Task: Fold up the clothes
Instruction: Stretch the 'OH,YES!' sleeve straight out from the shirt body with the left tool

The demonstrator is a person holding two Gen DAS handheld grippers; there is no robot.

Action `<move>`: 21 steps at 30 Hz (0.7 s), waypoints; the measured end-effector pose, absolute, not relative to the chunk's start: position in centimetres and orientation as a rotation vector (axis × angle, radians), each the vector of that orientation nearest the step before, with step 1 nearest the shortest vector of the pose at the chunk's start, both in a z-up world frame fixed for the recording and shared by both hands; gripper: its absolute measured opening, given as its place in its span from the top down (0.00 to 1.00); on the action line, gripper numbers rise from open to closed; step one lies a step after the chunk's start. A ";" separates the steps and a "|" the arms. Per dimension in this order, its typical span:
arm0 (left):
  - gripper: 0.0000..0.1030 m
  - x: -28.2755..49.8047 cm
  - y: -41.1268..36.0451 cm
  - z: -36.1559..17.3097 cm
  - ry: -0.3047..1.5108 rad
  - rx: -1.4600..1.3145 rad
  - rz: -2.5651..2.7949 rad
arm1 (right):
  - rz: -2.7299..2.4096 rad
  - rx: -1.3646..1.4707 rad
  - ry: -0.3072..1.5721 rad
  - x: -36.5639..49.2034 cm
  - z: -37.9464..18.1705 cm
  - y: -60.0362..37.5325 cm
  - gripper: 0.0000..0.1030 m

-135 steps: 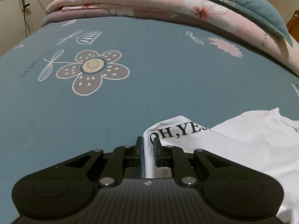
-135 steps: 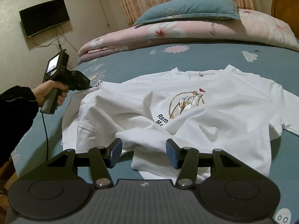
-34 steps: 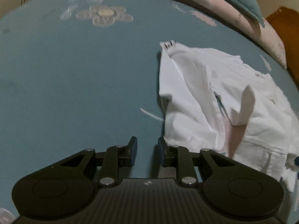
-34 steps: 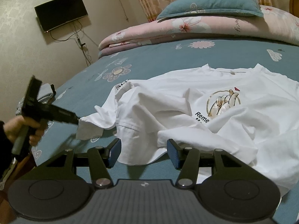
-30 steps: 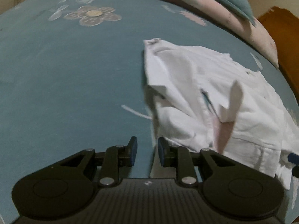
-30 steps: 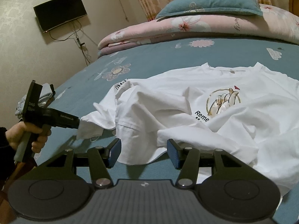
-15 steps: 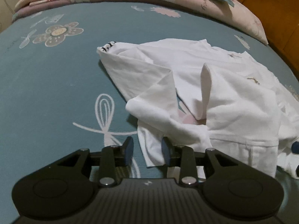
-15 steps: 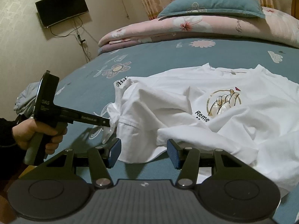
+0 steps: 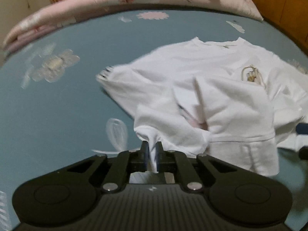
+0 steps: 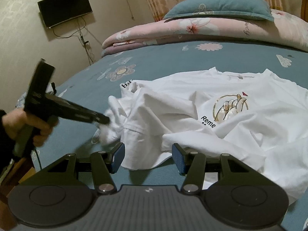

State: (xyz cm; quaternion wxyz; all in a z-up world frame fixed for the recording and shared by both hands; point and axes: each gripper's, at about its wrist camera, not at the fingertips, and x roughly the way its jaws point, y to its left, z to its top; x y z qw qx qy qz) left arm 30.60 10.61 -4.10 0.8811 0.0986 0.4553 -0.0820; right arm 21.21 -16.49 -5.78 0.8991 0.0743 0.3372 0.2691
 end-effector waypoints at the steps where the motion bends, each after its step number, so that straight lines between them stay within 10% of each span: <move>1: 0.95 30.6 11.1 -3.5 0.950 0.231 -0.153 | 0.557 0.154 0.697 21.2 -5.7 -16.5 0.43; 21: 0.95 35.3 23.9 -2.1 1.053 0.293 0.176 | 0.544 0.116 0.695 21.1 -6.0 -15.2 0.43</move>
